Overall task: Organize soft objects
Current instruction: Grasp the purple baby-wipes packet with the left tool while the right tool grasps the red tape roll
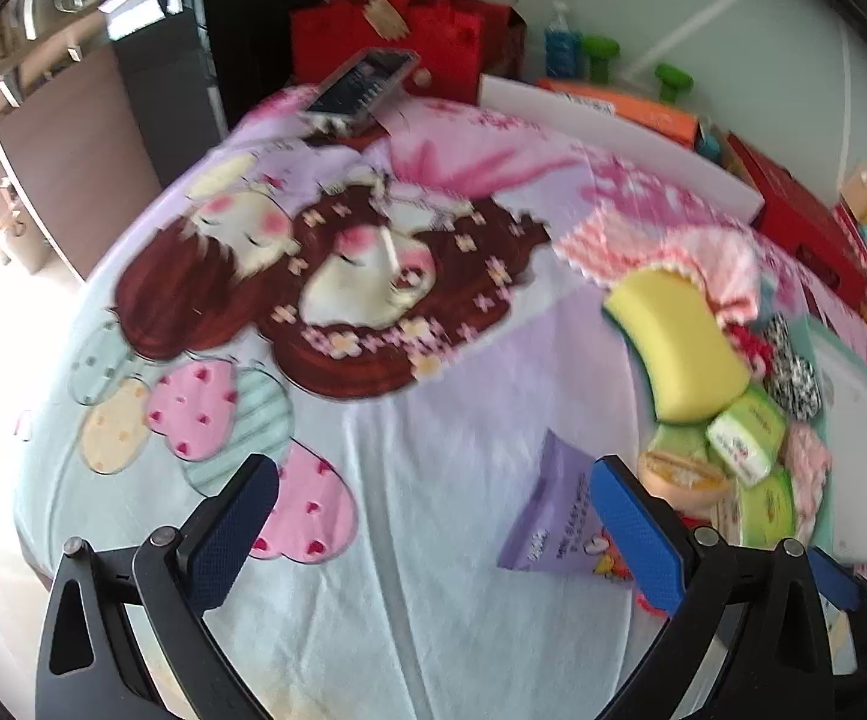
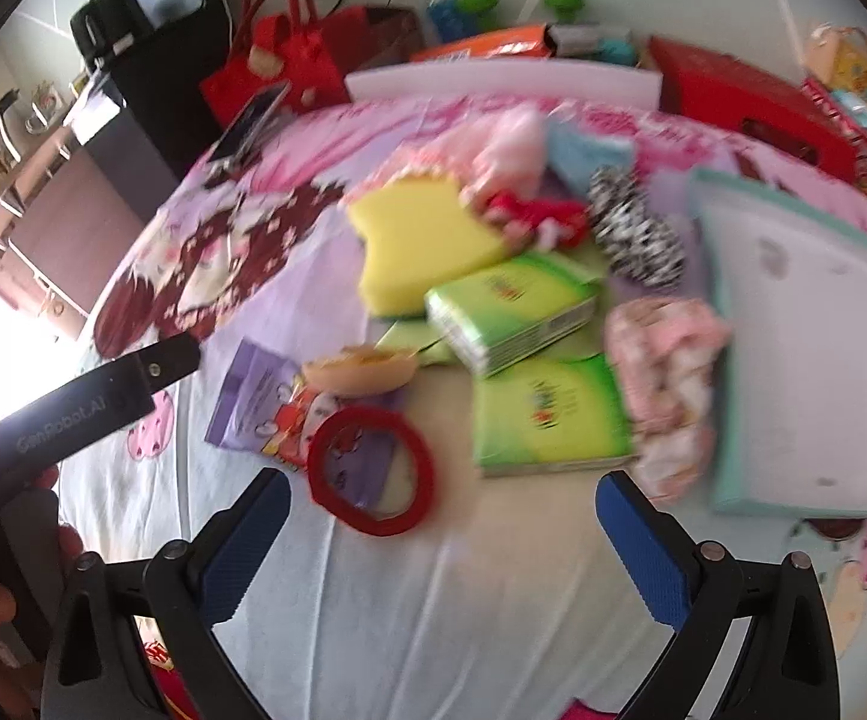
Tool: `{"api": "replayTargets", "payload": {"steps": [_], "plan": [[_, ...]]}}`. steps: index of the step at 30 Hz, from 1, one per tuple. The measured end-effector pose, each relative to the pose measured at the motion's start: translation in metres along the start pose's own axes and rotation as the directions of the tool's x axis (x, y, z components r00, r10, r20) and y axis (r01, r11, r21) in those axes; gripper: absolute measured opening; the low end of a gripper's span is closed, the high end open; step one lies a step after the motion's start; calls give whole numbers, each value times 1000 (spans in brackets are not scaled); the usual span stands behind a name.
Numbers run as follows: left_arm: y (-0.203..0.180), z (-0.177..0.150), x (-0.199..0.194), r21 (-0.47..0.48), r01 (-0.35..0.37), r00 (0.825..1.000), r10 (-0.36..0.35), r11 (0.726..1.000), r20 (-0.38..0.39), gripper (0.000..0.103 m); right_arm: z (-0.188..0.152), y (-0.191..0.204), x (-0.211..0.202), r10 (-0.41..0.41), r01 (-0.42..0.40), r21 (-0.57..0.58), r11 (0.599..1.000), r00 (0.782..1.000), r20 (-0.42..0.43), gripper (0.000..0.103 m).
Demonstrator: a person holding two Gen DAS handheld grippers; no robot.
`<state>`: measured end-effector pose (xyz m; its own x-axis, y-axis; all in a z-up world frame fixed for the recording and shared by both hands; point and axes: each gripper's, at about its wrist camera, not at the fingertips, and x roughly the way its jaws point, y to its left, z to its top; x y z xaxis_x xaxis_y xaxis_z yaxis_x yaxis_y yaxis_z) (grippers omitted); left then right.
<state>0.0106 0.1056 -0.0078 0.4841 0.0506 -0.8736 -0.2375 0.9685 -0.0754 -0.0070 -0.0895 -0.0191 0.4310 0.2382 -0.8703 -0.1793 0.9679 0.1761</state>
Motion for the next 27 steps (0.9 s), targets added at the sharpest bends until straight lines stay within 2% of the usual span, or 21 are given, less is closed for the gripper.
{"api": "replayTargets", "payload": {"steps": [7,14,16,19,21,24,27], "plan": [[2,-5,18,-33,60,992,-63,998,-111,103,1,3,31,45,-43,32,999,997,-65,103],[-2,-10,29,-52,132,977,-139,990,-159,101,0,10,37,59,-58,25,998,995,-77,90],[-4,-12,33,-62,160,969,-169,985,-179,89,0,12,39,58,-56,21,998,995,-79,88],[-6,-15,41,-86,208,951,-222,974,-216,80,0,11,40,59,-57,23,998,995,-80,77],[-8,-15,41,-82,212,951,-225,974,-214,75,0,10,41,58,-56,27,998,995,-82,72],[-9,-16,41,-92,238,943,-253,967,-215,59,0,10,41,63,-61,29,998,995,-78,63],[-12,-16,40,-103,267,934,-283,958,-219,45,0,10,42,64,-62,29,998,995,-80,59]]}}
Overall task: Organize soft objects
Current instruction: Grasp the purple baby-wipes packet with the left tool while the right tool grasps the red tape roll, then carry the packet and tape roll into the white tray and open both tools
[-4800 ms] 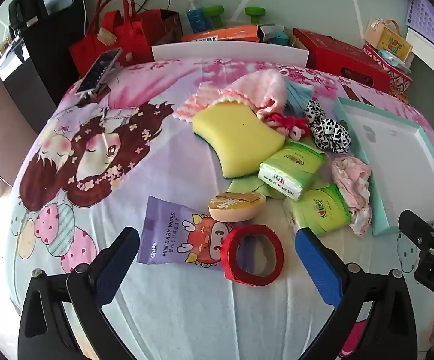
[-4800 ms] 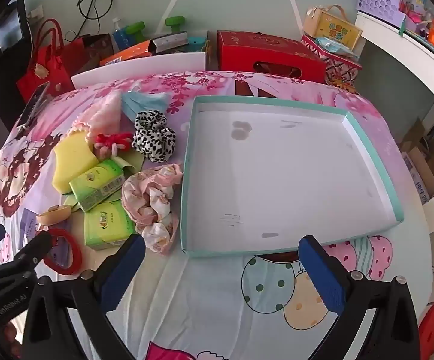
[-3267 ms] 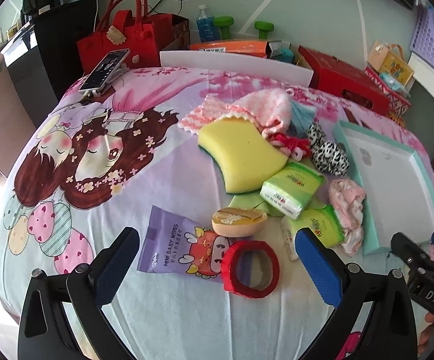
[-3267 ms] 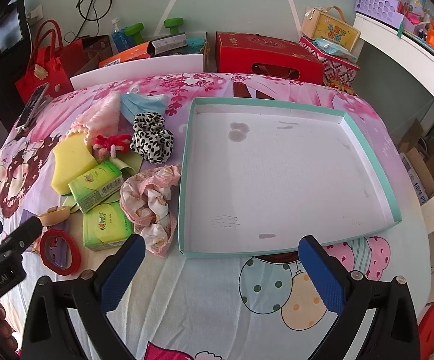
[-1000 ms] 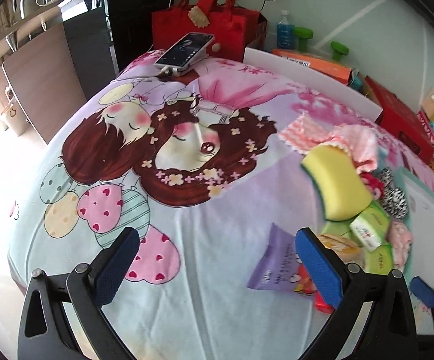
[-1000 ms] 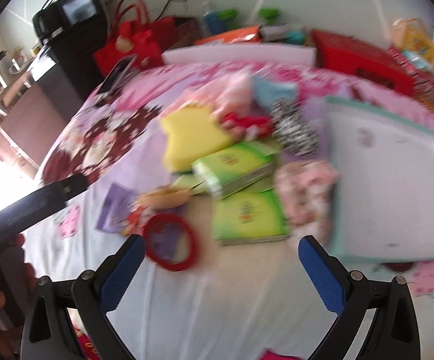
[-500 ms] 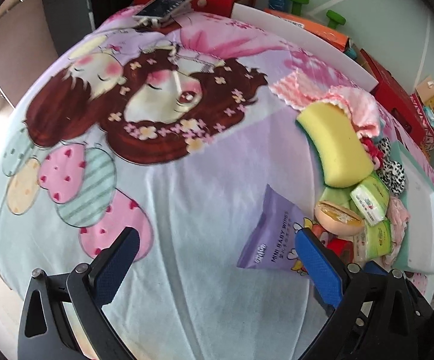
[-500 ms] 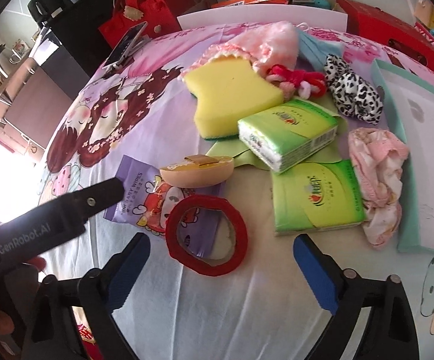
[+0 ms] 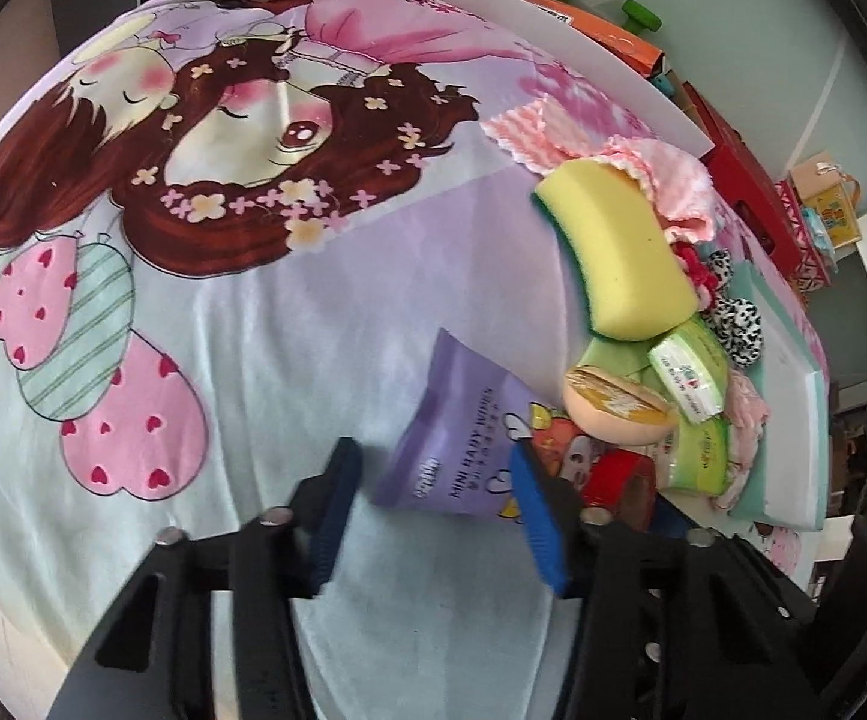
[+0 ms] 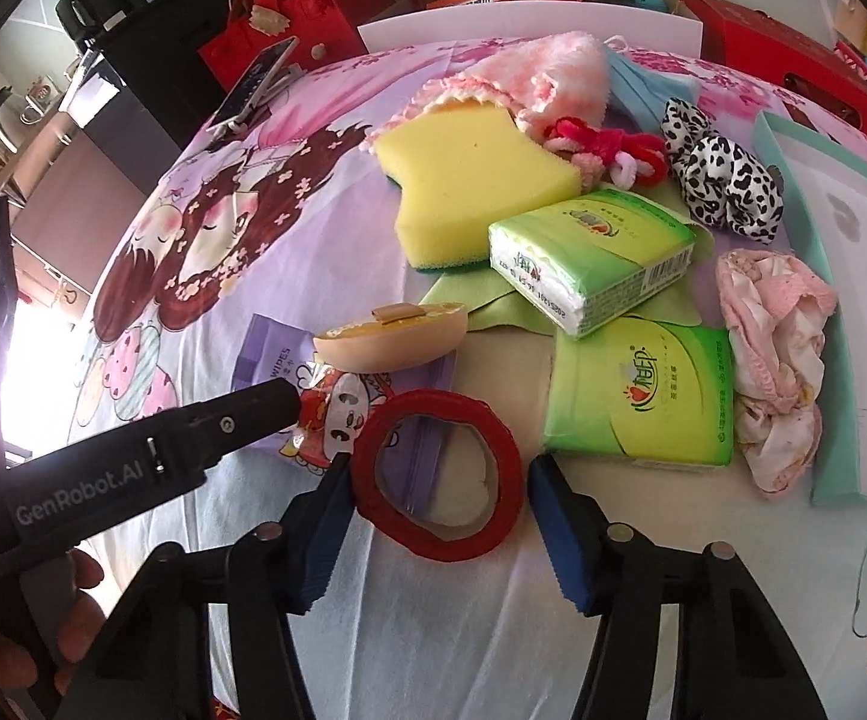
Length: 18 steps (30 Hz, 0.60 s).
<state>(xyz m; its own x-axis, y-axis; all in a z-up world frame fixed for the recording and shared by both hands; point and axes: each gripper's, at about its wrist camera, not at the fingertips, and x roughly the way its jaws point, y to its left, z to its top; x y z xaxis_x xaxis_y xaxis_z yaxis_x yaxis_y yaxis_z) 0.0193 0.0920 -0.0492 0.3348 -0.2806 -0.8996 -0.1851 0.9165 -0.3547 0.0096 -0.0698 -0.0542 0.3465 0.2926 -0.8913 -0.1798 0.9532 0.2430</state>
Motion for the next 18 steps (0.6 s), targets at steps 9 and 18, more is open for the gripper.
{"api": "replayTargets", "payload": {"steps": [9,18], "plan": [[2,-1,-1,-10,-12,1000,12,1000,17,11,0,-2,2,0,0,5,1000,1000,-2,57],[6,-1,-14,-3,14,998,-13,1000,64,4,-1,-1,-3,-6,6,-1,1000,1000,8,56]]}}
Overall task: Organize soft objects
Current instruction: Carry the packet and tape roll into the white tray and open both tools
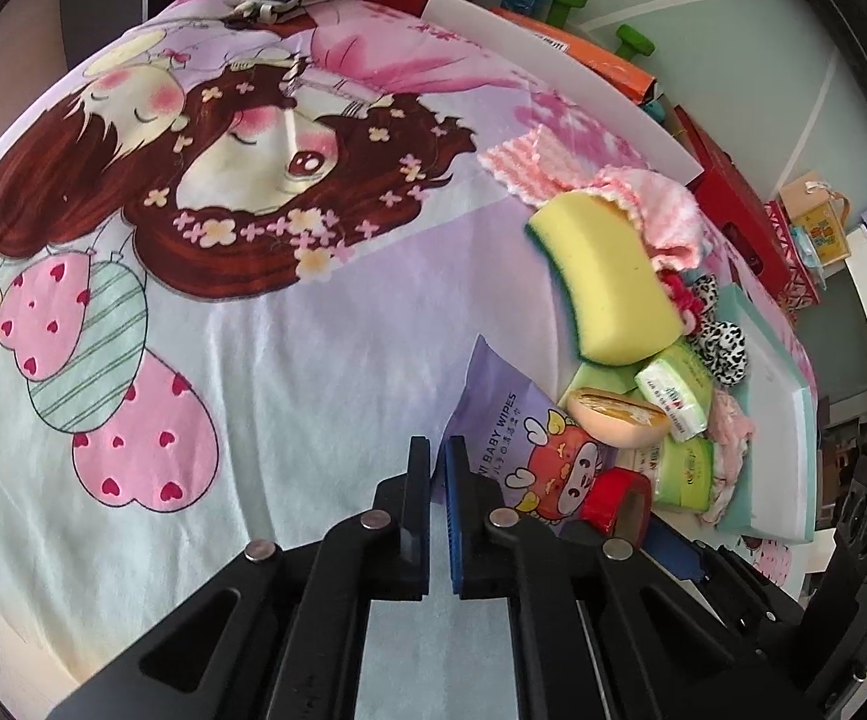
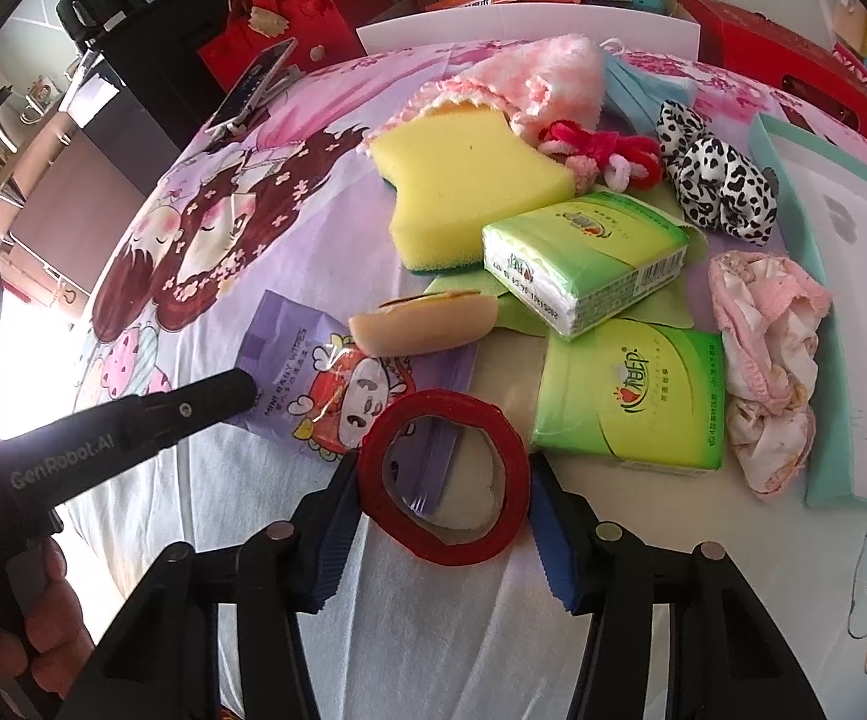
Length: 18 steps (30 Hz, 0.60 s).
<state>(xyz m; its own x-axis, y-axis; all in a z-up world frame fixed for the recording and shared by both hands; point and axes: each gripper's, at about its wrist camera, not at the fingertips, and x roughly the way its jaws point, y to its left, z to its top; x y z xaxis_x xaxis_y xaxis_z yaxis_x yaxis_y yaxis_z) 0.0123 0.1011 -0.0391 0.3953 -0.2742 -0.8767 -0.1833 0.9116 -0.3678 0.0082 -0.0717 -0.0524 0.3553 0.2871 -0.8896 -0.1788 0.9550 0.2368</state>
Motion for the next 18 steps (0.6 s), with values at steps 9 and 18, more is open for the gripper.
{"api": "replayTargets", "payload": {"steps": [9,18], "plan": [[-1,3,-28,4,48,995,-48,999,90,3,-1,0,-24,1,0,-8,1000,998,64,55],[-9,6,-58,28,79,980,-83,996,180,0,0,-4,-45,-1,1,4,1000,992,124,55]]}}
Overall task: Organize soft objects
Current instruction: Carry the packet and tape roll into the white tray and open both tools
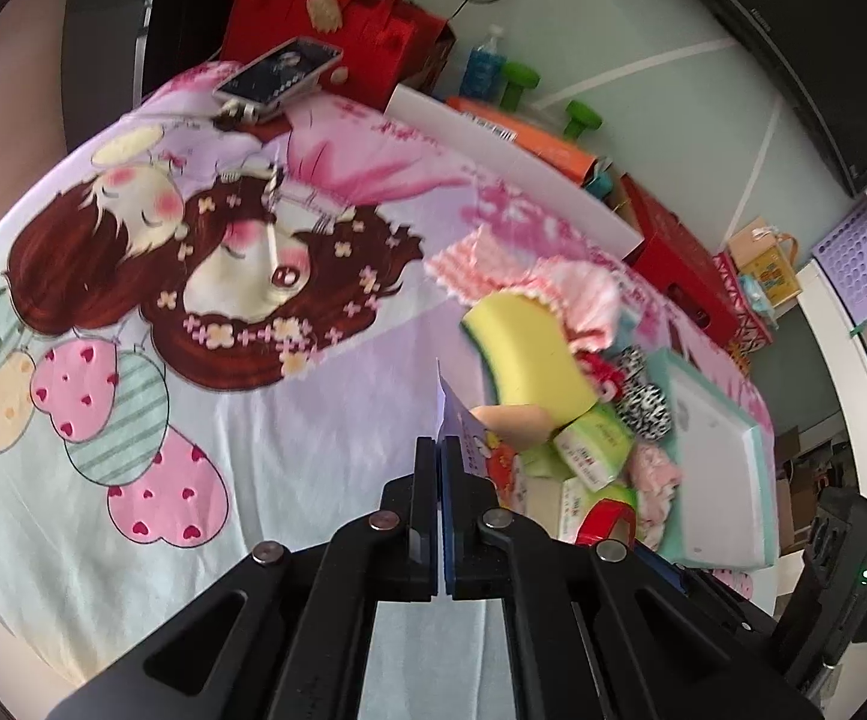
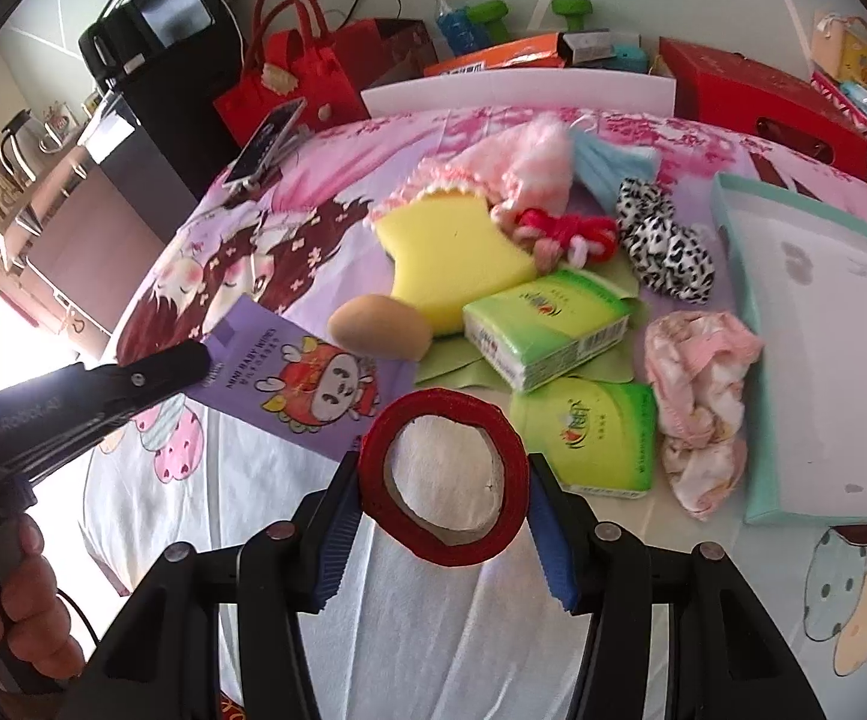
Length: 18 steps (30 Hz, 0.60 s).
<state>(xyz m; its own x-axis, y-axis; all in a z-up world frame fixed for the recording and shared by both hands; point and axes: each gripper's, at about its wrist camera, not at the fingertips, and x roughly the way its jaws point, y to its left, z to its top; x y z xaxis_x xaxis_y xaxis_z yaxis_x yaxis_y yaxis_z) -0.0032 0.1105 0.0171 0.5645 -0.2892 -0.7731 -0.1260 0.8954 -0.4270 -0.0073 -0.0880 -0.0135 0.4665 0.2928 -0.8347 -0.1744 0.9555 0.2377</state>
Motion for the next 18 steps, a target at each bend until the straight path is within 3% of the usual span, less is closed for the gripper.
{"api": "replayTargets", "payload": {"steps": [18], "plan": [[-18,11,-52,39,71,987,-76,997,142,0,8,-12,-28,-30,29,13,999,997,73,55]]}}
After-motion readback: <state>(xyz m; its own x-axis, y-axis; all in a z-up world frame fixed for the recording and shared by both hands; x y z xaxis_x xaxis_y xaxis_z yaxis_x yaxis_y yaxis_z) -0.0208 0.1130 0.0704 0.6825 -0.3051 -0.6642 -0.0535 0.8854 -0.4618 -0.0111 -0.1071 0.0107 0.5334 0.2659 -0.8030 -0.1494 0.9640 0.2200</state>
